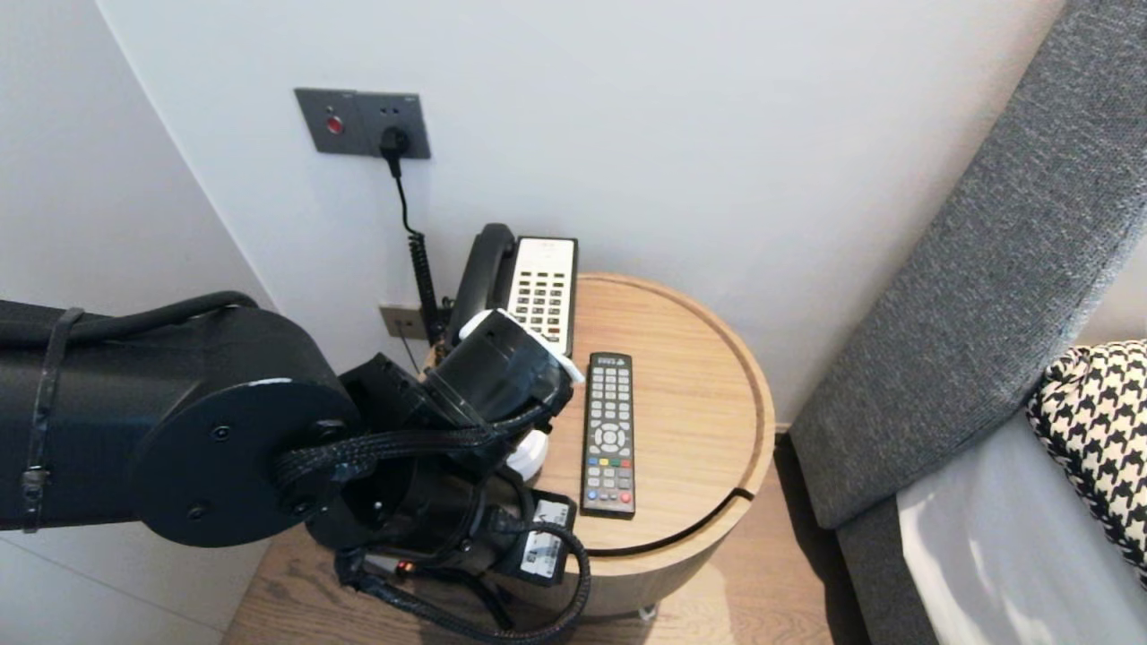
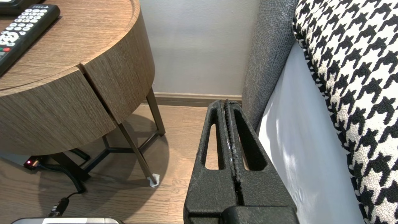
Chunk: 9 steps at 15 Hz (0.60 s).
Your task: Open the nightstand drawer
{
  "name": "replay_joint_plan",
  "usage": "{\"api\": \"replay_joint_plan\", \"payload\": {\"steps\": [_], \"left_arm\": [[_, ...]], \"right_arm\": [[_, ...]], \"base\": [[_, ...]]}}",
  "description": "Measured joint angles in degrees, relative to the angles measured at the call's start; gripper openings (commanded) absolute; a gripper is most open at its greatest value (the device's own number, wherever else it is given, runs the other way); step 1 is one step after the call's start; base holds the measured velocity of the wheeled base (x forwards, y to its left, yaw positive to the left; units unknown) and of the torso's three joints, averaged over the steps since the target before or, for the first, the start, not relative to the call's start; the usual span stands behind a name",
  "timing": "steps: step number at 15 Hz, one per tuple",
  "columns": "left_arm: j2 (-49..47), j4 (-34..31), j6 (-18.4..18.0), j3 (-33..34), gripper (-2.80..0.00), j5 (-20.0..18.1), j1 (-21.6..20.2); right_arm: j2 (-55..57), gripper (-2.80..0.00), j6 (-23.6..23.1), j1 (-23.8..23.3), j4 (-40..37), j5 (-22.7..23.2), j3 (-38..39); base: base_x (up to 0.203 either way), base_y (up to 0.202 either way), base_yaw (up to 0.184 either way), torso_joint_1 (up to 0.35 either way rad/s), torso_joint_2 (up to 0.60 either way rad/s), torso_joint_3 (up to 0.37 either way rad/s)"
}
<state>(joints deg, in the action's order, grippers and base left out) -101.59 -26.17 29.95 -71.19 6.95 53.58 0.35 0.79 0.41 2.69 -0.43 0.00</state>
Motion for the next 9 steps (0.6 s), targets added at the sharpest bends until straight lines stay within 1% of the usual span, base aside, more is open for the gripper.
{"api": "replay_joint_plan", "payload": {"steps": [1,5,9], "left_arm": [[-0.6,0.4,0.0,0.0,-2.80,0.6,0.0],[-2.4,3.1,0.0,0.1,-2.80,0.7,0.0],[-3.5,3.6,0.1,0.2,-2.80,0.3,0.0]], "right_arm": [[0.0,-2.80,0.0,0.0,0.0,0.0,0.0],[0.0,-2.80,0.0,0.0,0.0,0.0,0.0],[0.0,-2.80,0.0,0.0,0.0,0.0,0.0]], "base": [[0.000,0.000,0.000,0.000,0.00,0.000],[0.000,0.000,0.000,0.000,0.00,0.000],[0.000,0.000,0.000,0.000,0.00,0.000]]}}
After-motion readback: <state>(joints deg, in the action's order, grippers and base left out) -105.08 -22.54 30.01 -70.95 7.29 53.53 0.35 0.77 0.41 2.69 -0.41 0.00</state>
